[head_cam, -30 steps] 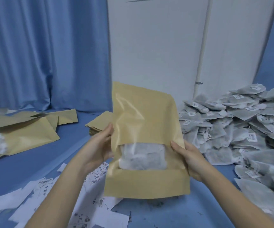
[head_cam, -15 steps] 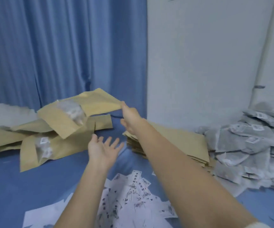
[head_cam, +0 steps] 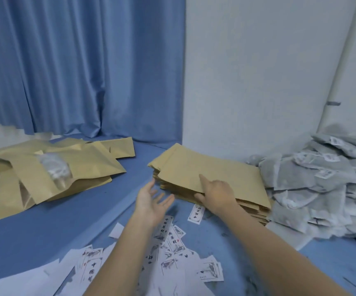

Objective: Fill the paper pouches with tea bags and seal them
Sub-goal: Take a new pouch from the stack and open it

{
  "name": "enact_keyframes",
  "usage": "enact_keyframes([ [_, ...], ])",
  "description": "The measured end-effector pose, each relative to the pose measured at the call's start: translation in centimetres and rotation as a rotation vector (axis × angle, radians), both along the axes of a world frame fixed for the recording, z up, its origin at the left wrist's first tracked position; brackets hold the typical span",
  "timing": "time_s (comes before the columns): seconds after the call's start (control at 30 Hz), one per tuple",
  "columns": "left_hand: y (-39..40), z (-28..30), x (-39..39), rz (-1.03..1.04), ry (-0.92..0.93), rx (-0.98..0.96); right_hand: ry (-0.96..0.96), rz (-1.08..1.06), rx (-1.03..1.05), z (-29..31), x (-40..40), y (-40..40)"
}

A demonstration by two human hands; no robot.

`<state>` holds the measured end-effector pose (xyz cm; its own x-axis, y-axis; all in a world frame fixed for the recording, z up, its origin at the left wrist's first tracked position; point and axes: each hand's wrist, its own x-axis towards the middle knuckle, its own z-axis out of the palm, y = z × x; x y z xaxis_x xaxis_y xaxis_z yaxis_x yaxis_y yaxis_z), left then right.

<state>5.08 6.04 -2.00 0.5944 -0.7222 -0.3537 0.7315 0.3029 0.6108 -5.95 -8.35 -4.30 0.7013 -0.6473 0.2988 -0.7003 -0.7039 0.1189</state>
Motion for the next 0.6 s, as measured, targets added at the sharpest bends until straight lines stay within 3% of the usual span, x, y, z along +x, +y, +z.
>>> enact_keyframes([
  [0.1, -0.3, 0.2, -2.0, -0.061, -0.077, 0.008, 0.007, 0.233, -0.314, 0.0, -2.0, 1.5],
  [0.17, -0.2, 0.6, -3.6, -0.133, -0.137, 0.021, -0.109, 0.316, -0.542, -0.1, -3.3, 2.4],
  [0.27, 0.2, 1.4, -5.6, -0.192, -0.25, -0.005, -0.343, 0.438, -0.661, 0.2, -4.7, 4.1],
  [0.37, 0.7, 2.9, -7.6, -0.115, -0.301, -0.027, -0.487, 0.507, -0.71, 1.0, -5.7, 6.2],
  [0.43, 1.4, 4.1, -8.8, -0.01, -0.318, -0.043, -0.527, 0.561, -0.597, 1.7, -6.5, 7.8],
  [0.5, 2.1, 5.1, -9.6, 0.088, -0.459, -0.018, -0.557, 0.569, -0.217, 3.1, -7.5, 9.6],
  [0.6, 3.6, 6.0, -10.9, 0.245, -0.871, 0.119, -0.727, 0.514, 0.44, 6.3, -9.2, 11.8],
])
